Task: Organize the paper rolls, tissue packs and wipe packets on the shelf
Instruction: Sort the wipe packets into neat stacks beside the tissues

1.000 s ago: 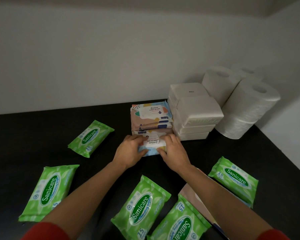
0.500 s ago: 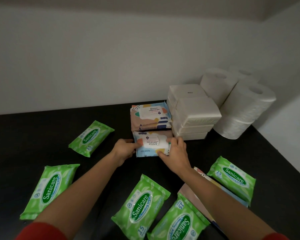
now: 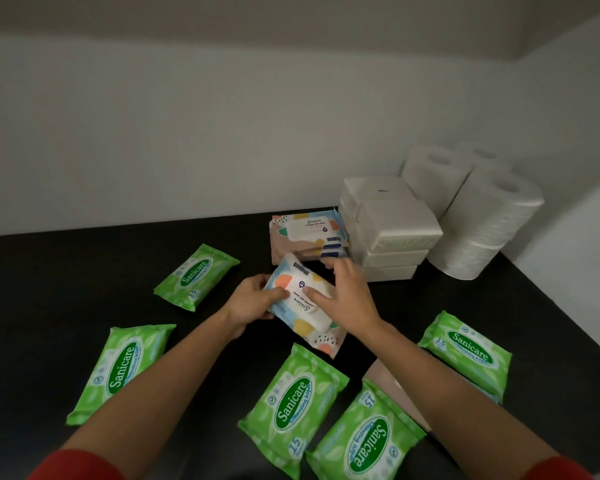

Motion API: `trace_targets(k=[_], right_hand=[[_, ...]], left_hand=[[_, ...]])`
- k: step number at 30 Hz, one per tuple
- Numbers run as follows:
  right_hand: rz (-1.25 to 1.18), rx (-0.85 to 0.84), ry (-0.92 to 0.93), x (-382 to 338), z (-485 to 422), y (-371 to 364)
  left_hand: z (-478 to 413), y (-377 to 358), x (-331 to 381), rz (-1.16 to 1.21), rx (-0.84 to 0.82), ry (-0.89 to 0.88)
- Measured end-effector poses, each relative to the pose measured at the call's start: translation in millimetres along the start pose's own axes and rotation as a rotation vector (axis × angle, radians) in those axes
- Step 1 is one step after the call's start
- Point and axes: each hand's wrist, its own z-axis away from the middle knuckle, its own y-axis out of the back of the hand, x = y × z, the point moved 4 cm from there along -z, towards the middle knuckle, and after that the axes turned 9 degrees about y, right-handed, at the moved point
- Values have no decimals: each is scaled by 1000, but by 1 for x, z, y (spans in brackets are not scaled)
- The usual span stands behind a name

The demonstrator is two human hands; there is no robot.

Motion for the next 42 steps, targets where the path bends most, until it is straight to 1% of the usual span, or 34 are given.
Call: trace_targets(k=[2,4,5,6,7,9,11,13,17,19,21,23,25,26,28,30,31,33,35,37,39,42], right_hand=[[-191,-123,-145,-3,-10,0],[-534,-244,-301,-8,-14,-1],[-691,-242,-339,-11,-15,-2],[-817,-202,-360,-13,-17,-3],[-915,-133,-384,-16,-19,-5],[-1060,15,-476,-17,-21,-13],[-1121,73,-592,-15,-17,-25],[-1129,43,-695,-10,-7,-35],[-1204,-36,-905,-1,16,-48],[-1211,-74,-953,3,23,-50],[-1127,-133,-962,8,26,-47],[-943,-248,-944,13,29,-39],[-676,-375,-893,18,32,-30],[-518,-411,-845,22,31,-27],[-213,-391,-673,28,27,-21],[-3,-279,-415,29,19,-17],[40,-246,-280,25,17,-16],[97,-273,-60,20,14,-20],[185,-305,59,18,12,-23],[267,-304,128,18,11,-26],[311,-327,165,21,11,-30],[306,-357,144,25,12,-34]], left_hand=[[3,6,8,26,-13,-78],[6,11,18,117,-9,-133],[7,14,22,174,0,-153],[8,16,25,219,6,-168],[9,17,26,247,1,-162],[13,15,24,235,-76,-98],[18,12,14,181,-200,17],[18,17,4,121,-231,93],[10,27,-5,63,-94,138],[4,27,-5,48,-64,137],[-2,25,-4,46,-57,134],[-8,24,-1,11,-48,148],[-13,21,3,-96,-28,157],[-15,20,5,-162,-12,154],[-21,17,9,-241,37,131],[-28,16,12,-269,136,94],[-31,17,13,-282,213,71],[-36,18,12,-285,361,33],[-38,19,10,-214,446,-2],[-37,19,6,-111,470,-20],[-37,21,0,-49,469,0],[-39,24,-10,-117,480,31]])
